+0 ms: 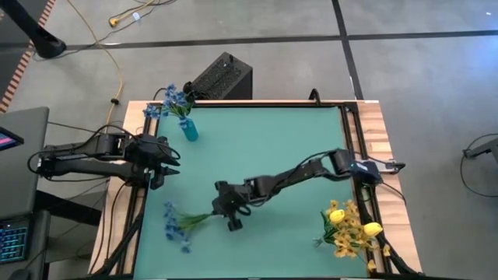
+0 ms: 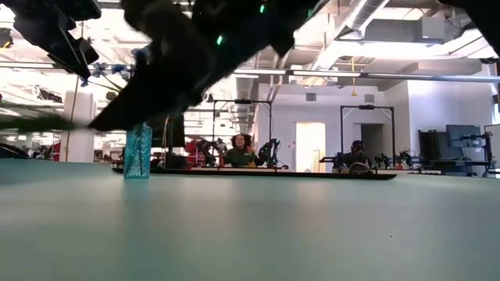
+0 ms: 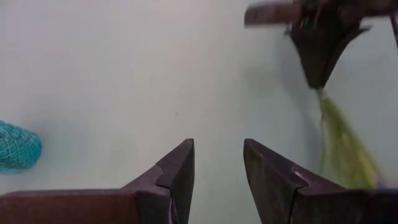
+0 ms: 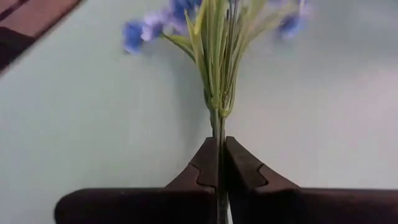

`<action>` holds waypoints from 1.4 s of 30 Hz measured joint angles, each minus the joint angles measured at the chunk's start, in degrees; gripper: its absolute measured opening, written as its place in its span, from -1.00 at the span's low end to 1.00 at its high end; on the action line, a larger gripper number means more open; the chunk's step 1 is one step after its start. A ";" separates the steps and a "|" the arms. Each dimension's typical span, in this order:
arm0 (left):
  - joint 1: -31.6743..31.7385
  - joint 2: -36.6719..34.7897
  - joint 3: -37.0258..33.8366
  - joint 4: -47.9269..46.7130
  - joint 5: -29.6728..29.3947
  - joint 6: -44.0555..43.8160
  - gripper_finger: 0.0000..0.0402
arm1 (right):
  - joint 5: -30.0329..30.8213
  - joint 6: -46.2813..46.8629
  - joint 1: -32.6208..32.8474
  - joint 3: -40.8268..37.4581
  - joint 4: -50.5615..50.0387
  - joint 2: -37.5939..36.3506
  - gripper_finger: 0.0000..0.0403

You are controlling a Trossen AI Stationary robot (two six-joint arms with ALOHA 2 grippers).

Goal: Sort flowers into vase by color
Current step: Put the blue flower into the blue vase

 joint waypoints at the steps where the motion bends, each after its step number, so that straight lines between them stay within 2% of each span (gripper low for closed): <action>1: 0.00 0.02 0.00 -0.02 0.00 0.00 -0.38 | -0.41 -0.56 -0.40 -0.34 -0.89 -1.19 -0.83; 5: 0.00 -0.07 -0.40 0.06 -0.07 0.00 -0.38 | -6.43 -2.05 -2.65 -5.25 1.54 -6.26 -0.83; 8: 0.02 -0.33 -1.31 0.15 -0.11 -0.37 -0.38 | -15.68 -2.57 -4.71 -10.99 10.06 -11.03 -0.83; 11: 0.00 -0.37 -2.11 0.33 -0.12 -1.18 -0.38 | -24.20 -1.44 -5.95 -18.11 23.60 -15.76 -0.83; 15: 0.00 -0.35 -2.16 0.76 -0.24 -1.29 -0.38 | -26.53 4.16 -6.38 -25.74 46.31 -19.56 -0.83; 20: 0.00 -0.37 -2.18 4.02 0.02 -1.59 -0.38 | -23.80 12.10 -7.00 -27.46 68.88 -20.49 -0.83; 23: 0.00 -0.36 -2.19 10.74 0.10 -0.87 -0.38 | -14.88 14.21 -7.17 -26.63 74.72 -20.49 -0.83; 26: 0.00 -0.35 -2.19 20.15 1.39 1.47 -0.38 | -7.24 14.30 -7.21 -25.55 76.70 -20.49 -0.83; 31: -0.58 0.48 -2.19 37.94 6.05 6.11 -0.38 | -0.43 14.30 -8.57 -24.63 76.86 -20.49 -0.83; 34: -2.16 1.70 -2.28 47.37 6.62 9.26 -0.38 | 1.36 14.35 -9.27 -24.63 77.30 -20.49 -0.83; 38: -4.47 4.12 -6.67 63.80 5.82 9.88 -0.38 | 2.41 14.37 -9.57 -24.63 77.75 -20.49 -0.83; 42: -5.46 8.00 -11.54 77.39 1.50 8.59 -0.38 | 2.46 14.35 -9.30 -24.63 77.24 -20.49 -0.83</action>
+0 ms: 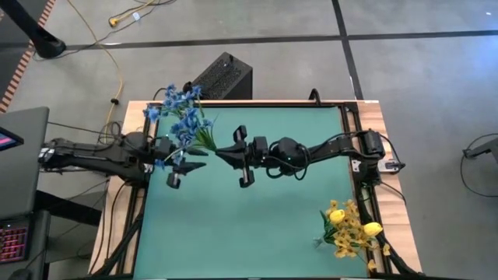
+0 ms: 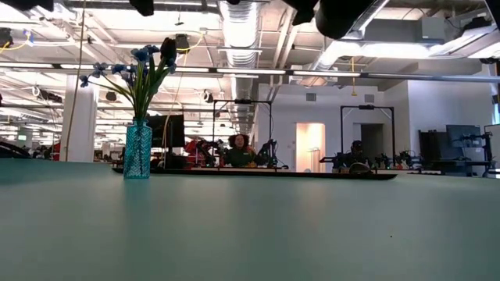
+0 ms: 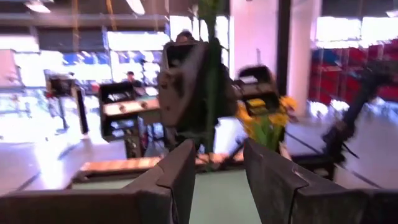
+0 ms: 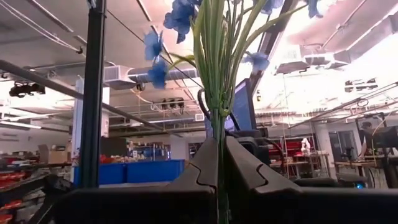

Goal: Sort flowers into vase by color
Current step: Put the blue flower into the blue vase

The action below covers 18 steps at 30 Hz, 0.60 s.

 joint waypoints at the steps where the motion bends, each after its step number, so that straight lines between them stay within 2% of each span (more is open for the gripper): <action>1: -0.06 0.95 -0.68 2.66 -0.78 -0.12 -0.38 | 0.00 -0.08 0.11 0.01 -0.34 0.00 -0.83; 8: -0.13 4.93 -1.07 11.79 0.64 0.79 -0.38 | 0.03 -1.12 0.95 0.03 -5.28 0.00 -0.83; 18: -0.11 3.57 -1.05 12.60 1.58 3.06 -0.38 | 1.71 -2.96 1.22 0.04 -8.10 0.00 -0.83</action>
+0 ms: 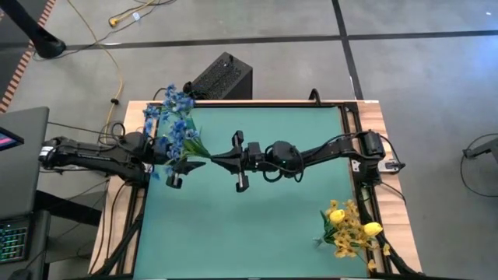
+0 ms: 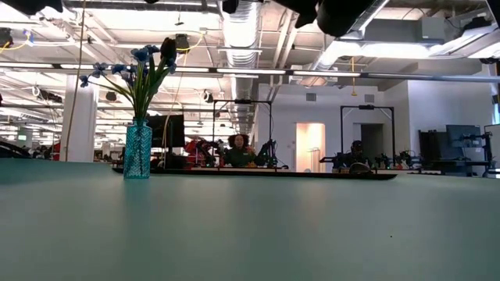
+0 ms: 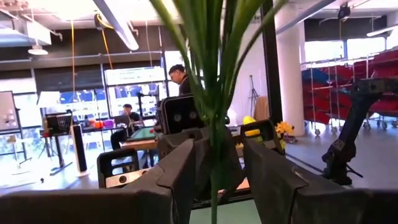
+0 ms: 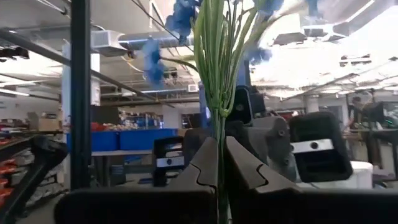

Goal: Sort flowers into vase by color
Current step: Put the blue flower into the blue vase

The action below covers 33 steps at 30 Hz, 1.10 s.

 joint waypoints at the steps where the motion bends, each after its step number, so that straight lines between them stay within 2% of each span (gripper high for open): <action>1: 0.00 0.13 0.00 0.03 0.00 0.00 -0.38 | 0.41 -0.14 0.00 0.00 -0.55 0.00 -0.83; 21: 0.00 0.56 0.00 -0.08 -2.81 0.38 -0.39 | 3.17 -1.66 0.00 0.00 -5.49 0.70 -0.83; 25: 0.00 0.56 0.00 -0.35 -3.51 0.20 -0.54 | 3.17 -1.64 0.06 0.00 -6.36 0.70 -0.82; 30: -0.02 0.53 0.00 -0.88 -3.16 0.11 -0.89 | 3.17 -1.80 0.24 -0.01 -6.54 0.70 -0.73; 33: 0.00 0.52 0.04 -1.14 -3.15 -0.02 -0.95 | 3.17 -1.75 0.22 -0.02 -6.60 0.70 -0.65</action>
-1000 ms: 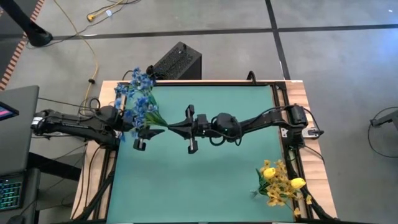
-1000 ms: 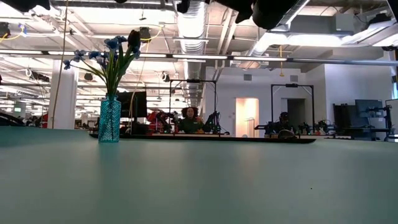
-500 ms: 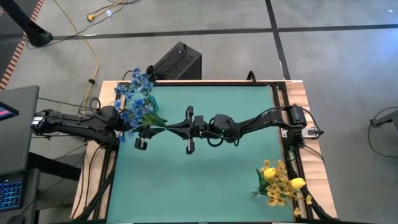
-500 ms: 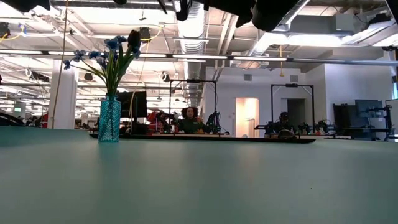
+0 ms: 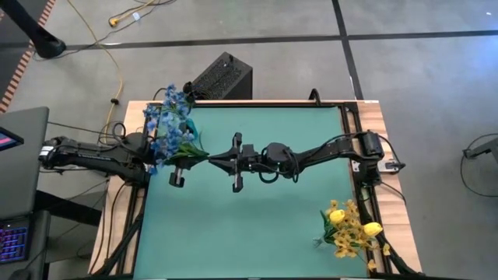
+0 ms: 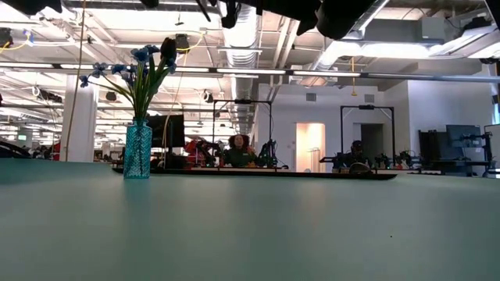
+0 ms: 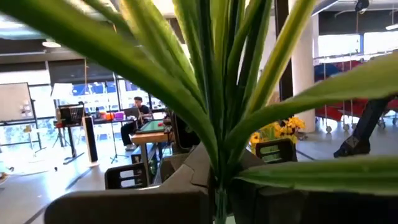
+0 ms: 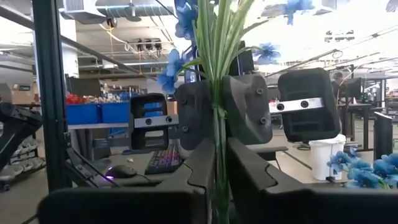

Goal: Sort flowers into vase by color
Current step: Put the blue flower into the blue vase

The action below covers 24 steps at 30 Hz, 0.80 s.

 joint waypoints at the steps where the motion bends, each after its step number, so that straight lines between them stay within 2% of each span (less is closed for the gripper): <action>1: 0.00 0.00 0.00 -0.20 0.00 0.00 -0.94 | -0.02 -0.13 0.00 0.00 0.00 0.00 -0.62; 7: 0.00 -0.04 0.00 -0.52 -0.29 -0.35 -0.96 | -0.33 -1.24 0.14 0.00 0.05 -0.22 -0.35; 14: 0.02 -0.16 0.00 -0.81 -1.27 -0.35 -0.97 | -1.05 -1.44 0.20 0.00 -1.71 -0.26 0.24; 19: 0.00 -4.45 0.00 -6.64 -5.96 0.36 -0.97 | -2.43 -1.59 0.04 0.00 -1.97 -0.26 0.50; 24: 0.02 -12.91 0.01 -17.14 -14.96 1.13 -0.98 | -3.40 -4.07 0.03 0.00 -5.43 -1.08 0.57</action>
